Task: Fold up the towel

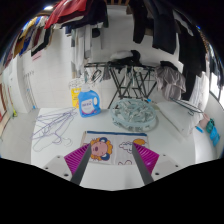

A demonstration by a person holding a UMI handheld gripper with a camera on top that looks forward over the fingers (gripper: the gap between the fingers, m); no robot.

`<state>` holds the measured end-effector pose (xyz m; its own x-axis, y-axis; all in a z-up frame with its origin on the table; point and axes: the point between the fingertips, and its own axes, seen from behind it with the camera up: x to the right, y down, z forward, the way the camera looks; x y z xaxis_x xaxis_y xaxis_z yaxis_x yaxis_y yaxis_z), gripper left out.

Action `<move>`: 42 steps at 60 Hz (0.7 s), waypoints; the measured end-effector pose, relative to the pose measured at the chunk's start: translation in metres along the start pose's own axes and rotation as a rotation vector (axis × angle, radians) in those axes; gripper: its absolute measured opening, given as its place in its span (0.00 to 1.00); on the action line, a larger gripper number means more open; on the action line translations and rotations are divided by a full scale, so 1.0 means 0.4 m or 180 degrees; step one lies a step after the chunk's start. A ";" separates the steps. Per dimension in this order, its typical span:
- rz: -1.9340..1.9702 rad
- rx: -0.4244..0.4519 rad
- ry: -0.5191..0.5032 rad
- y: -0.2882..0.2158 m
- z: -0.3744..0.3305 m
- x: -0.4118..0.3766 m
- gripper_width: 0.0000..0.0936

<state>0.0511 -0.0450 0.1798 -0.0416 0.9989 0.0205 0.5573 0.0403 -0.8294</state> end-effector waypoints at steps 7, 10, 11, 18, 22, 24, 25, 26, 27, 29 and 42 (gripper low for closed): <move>-0.0024 -0.0023 -0.0083 0.023 0.047 -0.054 0.92; -0.0034 -0.0021 -0.0101 0.036 0.099 -0.105 0.92; -0.0033 -0.0022 -0.0115 0.040 0.110 -0.119 0.92; -0.0076 -0.0028 -0.0209 0.058 0.145 -0.192 0.92; -0.0117 -0.0023 -0.0246 0.064 0.177 -0.226 0.91; -0.0124 -0.0012 -0.0250 0.076 0.192 -0.249 0.91; -0.0122 -0.0012 -0.0256 0.079 0.201 -0.257 0.91; -0.0118 -0.0010 -0.0265 0.081 0.209 -0.266 0.91; -0.0115 -0.0007 -0.0274 0.084 0.218 -0.276 0.91; -0.0112 -0.0011 -0.0286 0.088 0.239 -0.293 0.91; -0.0078 -0.0057 -0.0226 0.119 0.369 -0.352 0.91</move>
<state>-0.0389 -0.1871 0.0553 -0.1140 0.9935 0.0005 0.5701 0.0659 -0.8189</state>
